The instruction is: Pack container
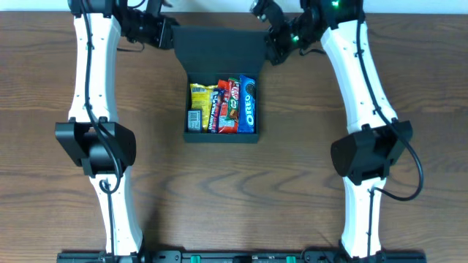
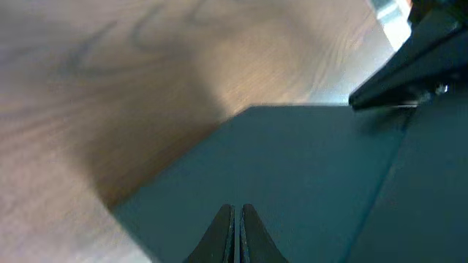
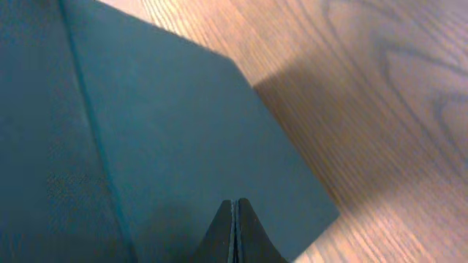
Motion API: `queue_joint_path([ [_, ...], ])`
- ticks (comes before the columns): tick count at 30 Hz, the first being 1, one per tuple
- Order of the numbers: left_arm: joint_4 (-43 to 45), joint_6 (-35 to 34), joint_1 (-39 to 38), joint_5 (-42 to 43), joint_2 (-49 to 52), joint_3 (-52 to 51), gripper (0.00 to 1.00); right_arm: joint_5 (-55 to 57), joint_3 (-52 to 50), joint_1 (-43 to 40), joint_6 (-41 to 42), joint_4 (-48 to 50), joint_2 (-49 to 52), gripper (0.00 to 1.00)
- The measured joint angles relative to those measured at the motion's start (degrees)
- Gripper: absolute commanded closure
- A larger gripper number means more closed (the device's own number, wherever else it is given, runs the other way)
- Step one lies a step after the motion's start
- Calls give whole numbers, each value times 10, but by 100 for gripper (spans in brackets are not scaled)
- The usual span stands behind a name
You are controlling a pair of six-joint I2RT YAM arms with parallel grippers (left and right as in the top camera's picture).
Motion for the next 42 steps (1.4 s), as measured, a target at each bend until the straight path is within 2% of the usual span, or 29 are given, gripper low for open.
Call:
queue_joint_path([
  [10,-108,86,-5,-98,-27,0,94,27,0,3,-40,-61,-7,99],
  [23,-111,120,-5,-160,-77,0,94,40,0,3,-51,-87,-30,99],
  [31,-90,118,-4,-181,-77,0,94,84,0,3,-33,-47,-30,96],
  [32,-87,114,-3,-184,-77,0,93,94,0,3,-24,-37,-30,78],
  [33,-85,111,-3,-187,-77,0,84,104,0,3,-14,-25,-30,55],
  [35,-78,107,-1,-189,-77,0,46,117,0,3,0,-2,-30,7],
  [36,-71,105,-1,-189,-77,0,18,120,0,3,3,11,-30,1],
  [37,-64,104,0,-186,-77,0,5,122,0,4,6,25,-30,1],
  [42,31,100,0,-158,-83,0,5,134,17,14,15,133,-30,1],
])
